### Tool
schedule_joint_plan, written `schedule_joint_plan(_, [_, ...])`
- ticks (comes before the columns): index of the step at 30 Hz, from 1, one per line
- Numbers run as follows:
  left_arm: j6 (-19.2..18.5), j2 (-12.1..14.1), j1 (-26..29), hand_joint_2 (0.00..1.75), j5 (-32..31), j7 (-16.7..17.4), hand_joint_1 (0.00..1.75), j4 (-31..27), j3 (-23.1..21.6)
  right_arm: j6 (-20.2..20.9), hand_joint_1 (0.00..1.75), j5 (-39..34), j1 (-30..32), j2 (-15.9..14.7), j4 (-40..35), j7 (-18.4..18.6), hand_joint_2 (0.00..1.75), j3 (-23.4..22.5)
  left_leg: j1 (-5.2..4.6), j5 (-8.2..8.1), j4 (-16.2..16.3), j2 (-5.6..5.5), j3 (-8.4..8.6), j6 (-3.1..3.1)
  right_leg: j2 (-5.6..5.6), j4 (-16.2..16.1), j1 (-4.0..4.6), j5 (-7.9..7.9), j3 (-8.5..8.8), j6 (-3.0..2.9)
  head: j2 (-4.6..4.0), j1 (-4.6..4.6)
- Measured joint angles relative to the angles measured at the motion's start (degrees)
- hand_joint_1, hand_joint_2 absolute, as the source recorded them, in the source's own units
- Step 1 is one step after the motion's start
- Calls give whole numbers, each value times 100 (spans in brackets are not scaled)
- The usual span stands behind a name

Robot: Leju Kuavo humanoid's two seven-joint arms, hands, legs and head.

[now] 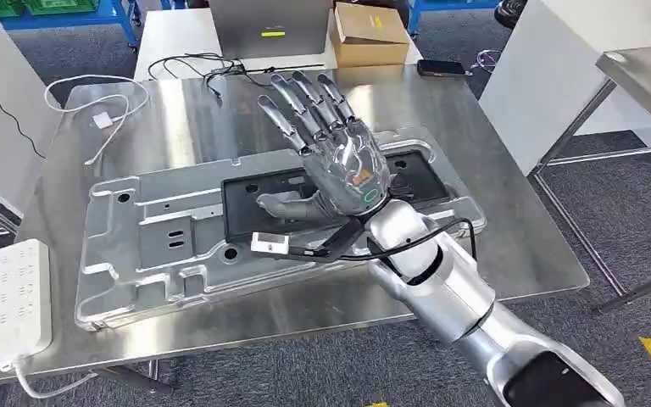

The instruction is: Take the parts from the cabinet and place them on the table.

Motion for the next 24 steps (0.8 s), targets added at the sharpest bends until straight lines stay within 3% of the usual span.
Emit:
schedule_joint_plan(2, [2,-2,-2,0,-4,-2,0,0,22,4,0,-15,-13,0,0,-2,0,2,-27,24,0,-6,-11,-5,3,-1011,57,431,632,-84,0,63])
schedule_joint_plan(3, [4,-9,-2,0,-7,-4,0,-2,26,7,0,-15,-27,0,0,-2,0,2,-27,32,-4,-3,-15,-15,10,-1380,90,399,816,-145,0,85])
schedule_joint_plan(4, [7,-15,-7,0,-9,-6,0,0,31,9,0,-24,-45,4,0,-2,0,2,-48,59,1,-5,-50,-44,7,-1498,112,379,930,-158,0,64])
schedule_joint_plan(7, [7,-28,2,0,-11,-9,0,0,33,24,0,-33,-47,-4,0,-2,0,15,-32,127,-18,-2,-61,-133,10,-1524,139,384,916,-166,0,81])
schedule_joint_plan(8, [7,-31,3,0,-11,-9,0,0,35,26,0,-33,-47,0,0,-2,0,24,-55,144,-18,-8,-67,-162,-2,-1587,108,419,907,-193,0,72])
schedule_joint_plan(9, [11,-28,0,0,-11,-7,0,0,44,28,0,-44,-50,4,0,-2,0,35,-57,-47,104,-4,-117,-190,-51,-1637,27,476,889,-208,0,41])
schedule_joint_plan(10, [15,-28,-1,0,-11,-7,0,0,46,28,0,-50,-54,7,0,-2,0,39,-45,-316,412,-8,-229,-200,-51,-1634,19,500,855,-263,0,-28])
schedule_joint_plan(12, [17,-28,7,0,-17,0,0,0,46,28,0,-66,-25,15,0,-4,0,55,-14,-809,1327,-9,-535,-223,-58,-1628,20,550,786,-286,0,-114])
schedule_joint_plan(13, [20,-28,8,0,-20,2,0,0,48,28,0,-76,-7,18,2,-4,0,66,7,-910,1653,-8,-631,-246,-61,-1623,15,576,747,-283,0,-138])
schedule_joint_plan(14, [24,-28,9,0,-22,11,0,0,48,28,0,-81,12,20,4,-4,0,74,40,-870,1713,-7,-607,-273,-61,-1618,3,600,712,-268,0,-155])
schedule_joint_plan(15, [26,-28,8,0,-26,20,0,0,50,26,0,-83,23,20,6,-4,0,81,76,-706,1498,-5,-447,-300,-60,-1606,-15,620,682,-251,0,-164])
schedule_joint_plan(17, [37,-28,3,0,-35,20,0,0,55,17,0,-85,23,33,7,-4,0,83,151,-243,523,10,100,-370,-59,-1543,-72,628,627,-218,0,-173])
schedule_joint_plan(18, [42,-30,0,0,-37,20,0,-2,55,15,0,-87,23,46,7,-7,0,87,194,-201,97,30,301,-434,-59,-1496,-82,617,591,-172,0,-190])
schedule_joint_plan(19, [44,-33,-6,0,-44,20,0,-2,55,4,0,-92,22,50,9,-9,0,90,111,-216,36,8,330,-442,-52,-1457,-57,636,536,-119,0,-247])
schedule_joint_plan(22, [59,-33,0,0,-50,31,0,0,55,-11,0,-101,52,68,18,-9,0,109,107,-199,57,-38,238,-382,-54,-1473,-70,754,493,-20,0,-199])
schedule_joint_plan(23, [59,-33,0,0,-50,31,0,0,57,-11,0,-98,57,66,24,-11,0,125,117,-157,44,-36,210,-315,-49,-1478,-48,776,469,17,0,-193])
schedule_joint_plan(24, [61,-33,-12,0,-52,33,0,0,57,-15,0,-98,61,66,24,-11,0,129,132,-121,15,-17,181,-245,-51,-1427,-75,648,427,33,0,-190])
